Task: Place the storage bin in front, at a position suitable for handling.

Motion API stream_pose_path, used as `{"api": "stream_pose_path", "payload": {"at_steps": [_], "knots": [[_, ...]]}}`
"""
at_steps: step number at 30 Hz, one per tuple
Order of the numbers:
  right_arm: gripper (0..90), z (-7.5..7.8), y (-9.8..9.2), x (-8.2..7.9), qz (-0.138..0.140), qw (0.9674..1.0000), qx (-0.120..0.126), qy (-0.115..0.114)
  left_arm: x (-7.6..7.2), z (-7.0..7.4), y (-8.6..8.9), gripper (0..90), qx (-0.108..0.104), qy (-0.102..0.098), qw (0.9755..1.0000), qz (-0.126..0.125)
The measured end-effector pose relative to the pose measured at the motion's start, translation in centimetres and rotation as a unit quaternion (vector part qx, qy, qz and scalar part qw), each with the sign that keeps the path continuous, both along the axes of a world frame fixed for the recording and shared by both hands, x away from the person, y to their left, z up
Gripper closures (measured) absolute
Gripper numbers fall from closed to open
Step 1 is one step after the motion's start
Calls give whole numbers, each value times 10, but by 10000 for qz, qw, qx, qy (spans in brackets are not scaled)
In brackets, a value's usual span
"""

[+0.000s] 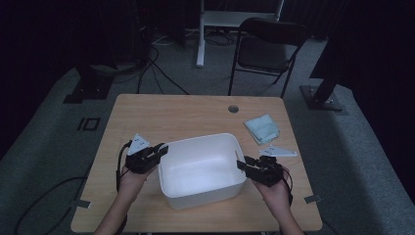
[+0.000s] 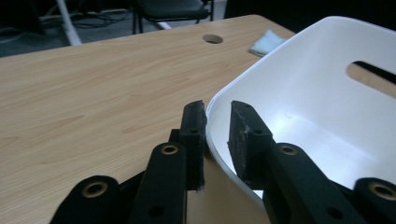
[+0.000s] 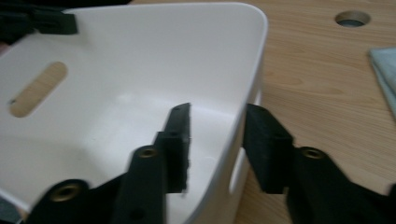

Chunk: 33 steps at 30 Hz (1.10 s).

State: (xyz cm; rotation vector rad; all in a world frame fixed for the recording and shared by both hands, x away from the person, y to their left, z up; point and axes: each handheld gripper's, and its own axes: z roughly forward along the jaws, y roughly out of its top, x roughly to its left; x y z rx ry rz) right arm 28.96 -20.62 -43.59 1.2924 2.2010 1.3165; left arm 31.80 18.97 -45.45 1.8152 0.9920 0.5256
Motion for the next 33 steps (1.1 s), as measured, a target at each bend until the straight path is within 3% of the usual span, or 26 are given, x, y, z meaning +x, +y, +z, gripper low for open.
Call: {"api": "stream_pose_path", "payload": {"at_steps": [2,4,7,12,18,23,33], "knots": [[695,-2,-1,2,-53,9999,-81,35,-1,1,-3,784,89,-17,9999,114],[728,-3,-2,5,-9,10000,-3,66,-1,0,-4,788,49,-16,9998,207],[752,-1,1,7,-67,9999,-137,-22,-2,0,-6,793,29,-33,9995,316],[778,-1,-1,22,-115,9999,-28,25,-6,-1,-8,795,24,-67,9988,474],[807,-1,-2,41,-147,9999,-28,-45,-9,-1,-11,776,-32,-81,9983,572],[832,-1,-1,53,-241,9996,-83,-150,-10,-1,-17,767,41,-89,9975,702],[814,-2,-6,54,-105,9998,-16,-173,-10,-1,-28,805,159,-151,9934,1124]]}}
